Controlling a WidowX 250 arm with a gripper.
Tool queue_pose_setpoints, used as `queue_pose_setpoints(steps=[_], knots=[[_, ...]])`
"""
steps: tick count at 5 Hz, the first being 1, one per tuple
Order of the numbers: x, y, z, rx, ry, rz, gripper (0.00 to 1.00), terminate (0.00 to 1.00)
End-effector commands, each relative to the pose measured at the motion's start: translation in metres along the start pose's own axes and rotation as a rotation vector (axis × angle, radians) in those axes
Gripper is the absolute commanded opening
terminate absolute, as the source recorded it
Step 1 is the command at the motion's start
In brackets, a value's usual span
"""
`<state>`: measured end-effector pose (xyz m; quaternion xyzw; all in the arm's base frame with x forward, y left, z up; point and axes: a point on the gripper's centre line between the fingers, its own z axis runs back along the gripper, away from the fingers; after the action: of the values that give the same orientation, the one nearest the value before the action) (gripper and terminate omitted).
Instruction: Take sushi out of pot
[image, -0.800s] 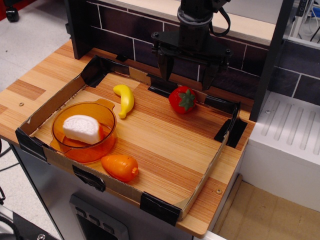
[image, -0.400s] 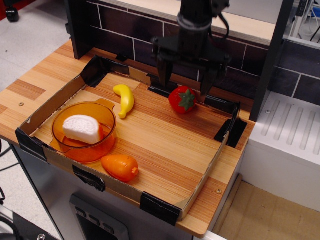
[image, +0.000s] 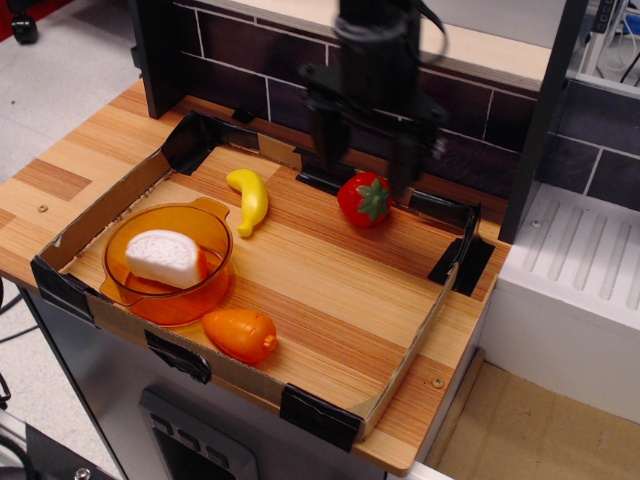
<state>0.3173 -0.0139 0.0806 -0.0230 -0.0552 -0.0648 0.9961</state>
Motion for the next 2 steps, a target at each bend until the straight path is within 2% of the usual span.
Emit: queue_pose_setpoints(steps=[1,2], knots=[[-0.008,0.031,0.037,-0.01,0.064,-0.434,1.0,0.0],[-0.016,0.047,0.043,0.021,0.102,-0.687,1.0,0.0]])
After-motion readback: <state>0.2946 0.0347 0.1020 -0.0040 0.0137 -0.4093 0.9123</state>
